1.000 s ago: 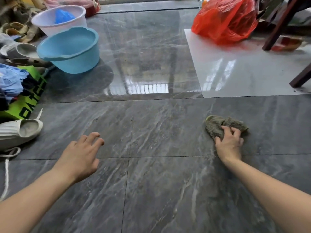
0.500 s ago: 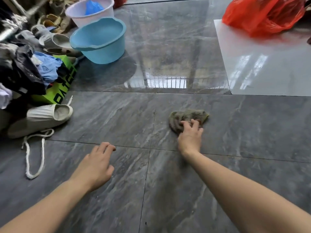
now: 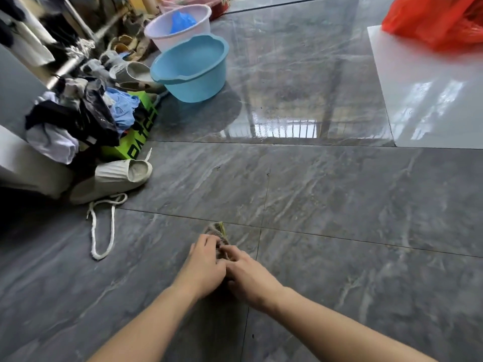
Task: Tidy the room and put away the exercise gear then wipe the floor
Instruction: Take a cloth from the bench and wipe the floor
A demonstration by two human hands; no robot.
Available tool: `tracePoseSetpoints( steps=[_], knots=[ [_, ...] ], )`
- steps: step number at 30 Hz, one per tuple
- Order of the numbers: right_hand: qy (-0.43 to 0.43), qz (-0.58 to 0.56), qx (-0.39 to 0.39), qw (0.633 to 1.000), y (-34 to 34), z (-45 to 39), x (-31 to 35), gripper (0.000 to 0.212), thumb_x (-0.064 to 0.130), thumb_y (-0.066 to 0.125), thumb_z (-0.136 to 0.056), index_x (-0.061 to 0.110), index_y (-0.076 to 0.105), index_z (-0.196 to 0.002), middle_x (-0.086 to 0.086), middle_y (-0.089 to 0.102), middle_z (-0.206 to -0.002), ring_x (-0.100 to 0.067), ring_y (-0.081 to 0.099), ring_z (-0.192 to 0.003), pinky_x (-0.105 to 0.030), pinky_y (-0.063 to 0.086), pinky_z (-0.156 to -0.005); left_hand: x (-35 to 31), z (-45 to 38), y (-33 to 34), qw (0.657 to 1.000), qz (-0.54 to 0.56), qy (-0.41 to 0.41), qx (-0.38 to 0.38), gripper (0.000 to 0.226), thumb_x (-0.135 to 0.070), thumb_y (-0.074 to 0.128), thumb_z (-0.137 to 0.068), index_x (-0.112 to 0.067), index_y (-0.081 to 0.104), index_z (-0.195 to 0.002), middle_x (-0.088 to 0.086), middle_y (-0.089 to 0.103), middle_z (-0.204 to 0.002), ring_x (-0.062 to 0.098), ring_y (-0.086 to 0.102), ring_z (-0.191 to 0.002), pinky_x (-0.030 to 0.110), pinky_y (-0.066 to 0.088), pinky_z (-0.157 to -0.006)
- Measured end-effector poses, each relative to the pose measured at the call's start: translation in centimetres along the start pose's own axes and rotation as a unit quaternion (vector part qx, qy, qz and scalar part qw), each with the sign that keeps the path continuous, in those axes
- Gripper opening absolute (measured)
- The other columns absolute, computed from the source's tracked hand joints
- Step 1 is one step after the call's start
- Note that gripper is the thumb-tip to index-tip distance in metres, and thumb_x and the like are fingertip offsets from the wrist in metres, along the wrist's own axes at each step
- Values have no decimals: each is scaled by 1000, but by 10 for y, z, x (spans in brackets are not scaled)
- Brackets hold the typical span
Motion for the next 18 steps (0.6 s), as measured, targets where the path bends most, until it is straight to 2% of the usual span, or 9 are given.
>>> tracePoseSetpoints(
  steps=[2, 4, 6, 8, 12, 16, 18],
  knots=[
    [6, 9, -22, 1000, -19, 9, -13, 54, 22, 52, -83, 36, 44, -135, -2, 41, -141, -28, 46, -118, -39, 48, -97, -5, 2, 4, 999, -10, -41, -25, 49, -11, 50, -78, -14, 45, -126, 3, 39, -132, 26, 38, -119, 38, 36, -105],
    [25, 84, -68, 994, -39, 20, -34, 48, 32, 52, -81, 31, 50, -129, -1, 52, -127, -27, 51, -110, -41, 51, -88, -4, 3, 10, 997, -29, -64, -30, 50, -20, 55, -79, -16, 44, -128, 2, 38, -132, 27, 37, -118, 39, 37, -104],
    [92, 135, -107, 981, -62, 33, -59, 50, 30, 63, -73, 26, 56, -122, -2, 56, -119, -28, 55, -106, -40, 53, -80, 2, 3, 18, 996, -38, -75, -23, 55, -29, 61, -80, -19, 43, -131, 0, 36, -135, 28, 36, -119, 39, 37, -105],
    [172, 159, -119, 965, -83, 46, -84, 50, 33, 70, -71, 21, 59, -118, -4, 56, -120, -30, 54, -107, -40, 52, -77, 6, -2, 22, 996, -36, -77, -40, 55, -29, 65, -81, -20, 45, -130, -1, 37, -135, 28, 38, -117, 40, 39, -103],
    [274, 191, -132, 933, -119, 80, -124, 56, 42, 75, -70, 19, 60, -119, -7, 52, -131, -30, 49, -117, -41, 48, -84, -2, -14, 23, 986, 13, -112, -126, 47, -20, 75, -77, -17, 53, -119, 3, 45, -124, 29, 45, -112, 41, 42, -96],
    [383, 204, -122, 893, -152, 119, -156, 65, 53, 69, -76, 22, 50, -129, -5, 38, -145, -27, 39, -129, -38, 43, -95, -21, -46, 16, 969, 102, -140, -178, 55, -11, 81, -71, -5, 55, -119, 14, 43, -126, 32, 51, -111, 38, 38, -100],
    [421, 172, -121, 882, -158, 136, -168, 67, 58, 69, -74, 21, 49, -128, -3, 39, -141, -26, 38, -126, -37, 45, -96, -40, -74, 6, 963, 115, -148, -193, 54, -13, 83, -69, -2, 57, -115, 16, 45, -125, 33, 53, -108, 36, 38, -100]
  ],
)
Point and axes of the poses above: each hand's wrist, its own z-axis away from the middle knuckle, its own y-axis out of the palm, x = y × z, the point moved 4 cm from there along -z, towards the middle knuckle
